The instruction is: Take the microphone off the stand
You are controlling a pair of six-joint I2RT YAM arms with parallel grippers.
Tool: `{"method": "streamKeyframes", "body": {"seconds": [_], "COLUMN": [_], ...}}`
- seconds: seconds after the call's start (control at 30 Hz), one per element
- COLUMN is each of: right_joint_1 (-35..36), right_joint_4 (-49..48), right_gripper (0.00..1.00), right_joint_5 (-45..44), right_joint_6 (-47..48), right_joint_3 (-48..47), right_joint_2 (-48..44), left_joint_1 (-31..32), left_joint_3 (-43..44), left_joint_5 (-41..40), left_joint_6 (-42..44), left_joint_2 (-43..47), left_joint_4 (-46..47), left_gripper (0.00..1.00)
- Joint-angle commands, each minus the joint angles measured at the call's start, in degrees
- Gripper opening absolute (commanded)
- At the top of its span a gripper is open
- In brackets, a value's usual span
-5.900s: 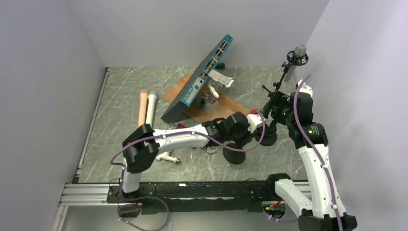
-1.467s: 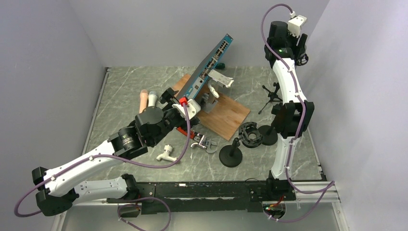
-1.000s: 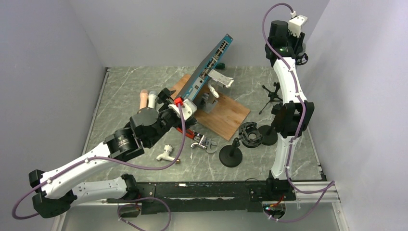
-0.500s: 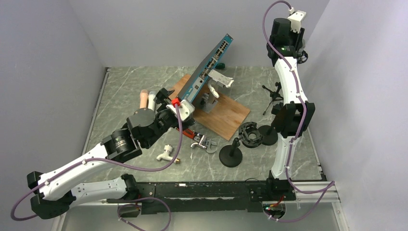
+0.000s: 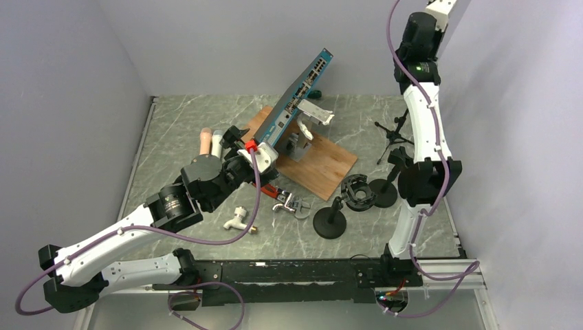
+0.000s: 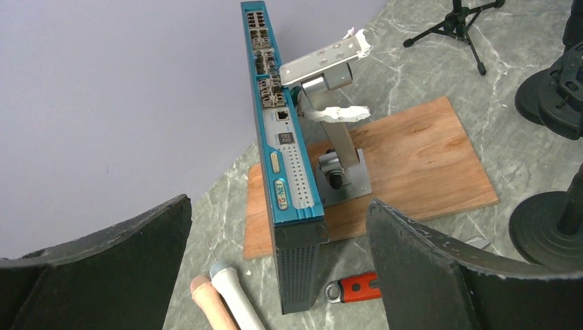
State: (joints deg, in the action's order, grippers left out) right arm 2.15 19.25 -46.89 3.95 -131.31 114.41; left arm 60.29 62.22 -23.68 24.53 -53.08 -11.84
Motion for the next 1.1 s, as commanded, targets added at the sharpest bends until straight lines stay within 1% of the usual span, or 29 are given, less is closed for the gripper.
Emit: {"method": "streamKeyframes", "body": {"seconds": [0.0, 0.07, 0.1, 0.13, 0.2, 0.23, 0.27, 0.37, 0.43, 0.53, 0.67, 0.73, 0.8, 0.87, 1.0, 1.07], "right_joint_1": [-0.9, -1.7, -2.5, -3.9, -5.7, -6.1, -6.5, -7.7, -8.5, -9.0, -9.0, -9.0, -9.0, -9.0, -8.1, -7.8], "right_joint_4": [-0.2, 4.1, 5.0, 5.4, 6.6, 7.4, 8.2, 12.6, 16.2, 20.7, 21.5, 20.3, 19.2, 18.7, 17.1, 17.0], "right_gripper": [0.00, 0.00, 0.05, 0.23, 0.55, 0.63, 0.68, 0.79, 0.82, 0.91, 0.92, 0.88, 0.79, 0.74, 0.72, 0.72], "right_joint_5": [3.8, 7.8, 10.6, 12.9, 15.2, 16.1, 16.6, 19.6, 20.8, 22.2, 22.8, 22.5, 21.5, 20.0, 14.1, 13.3], "right_joint_6": [0.3, -2.8, -4.6, -6.9, -10.0, -10.7, -11.4, -13.9, -15.7, -17.6, -20.5, -21.4, -21.9, -22.0, -20.4, -20.2], "right_joint_3": [-1.9, -1.5, -0.1, 1.9, 5.6, 6.6, 7.0, 5.8, 3.3, 0.0, 0.6, 2.6, 3.4, 3.2, 2.6, 1.9], "right_joint_2": [-3.8, -5.1, -6.2, -7.5, -9.9, -10.5, -10.7, -10.0, -8.5, -5.9, -4.6, -4.6, -4.2, -3.4, -2.1, -1.3], "left_joint_1": [-0.2, -0.2, -0.1, -0.1, -0.1, -0.1, -0.1, 0.0, -0.1, -0.1, -0.1, -0.1, -0.1, -0.1, -0.1, -0.2], "left_joint_3": [1.4, 1.6, 1.6, 1.7, 1.8, 1.7, 1.7, 1.9, 1.8, 1.8, 1.8, 1.7, 1.7, 1.6, 1.6, 1.7], "left_joint_5": [0.8, 0.7, 0.7, 0.7, 0.9, 1.0, 1.0, 1.3, 1.6, 1.9, 2.4, 2.4, 2.4, 2.5, 2.2, 2.1], "left_joint_6": [-0.6, -0.7, -0.8, -0.9, -1.1, -1.2, -1.1, -1.4, -1.5, -1.8, -1.9, -2.1, -2.1, -2.2, -2.0, -2.0], "left_joint_2": [0.1, -0.2, -0.2, -0.2, 0.0, 0.2, 0.3, 0.9, 1.6, 2.2, 2.7, 2.7, 2.8, 3.0, 3.1, 3.0], "left_joint_4": [0.9, 0.7, 0.7, 0.5, 0.4, 0.6, 0.5, 0.2, 0.5, 0.6, 0.6, 0.6, 0.5, 0.6, 0.7, 0.7], "left_gripper": [0.99, 0.99, 0.99, 0.99, 0.99, 0.99, 0.99, 0.99, 0.99, 0.99, 0.99, 0.99, 1.00, 0.99, 0.99, 1.00]}}
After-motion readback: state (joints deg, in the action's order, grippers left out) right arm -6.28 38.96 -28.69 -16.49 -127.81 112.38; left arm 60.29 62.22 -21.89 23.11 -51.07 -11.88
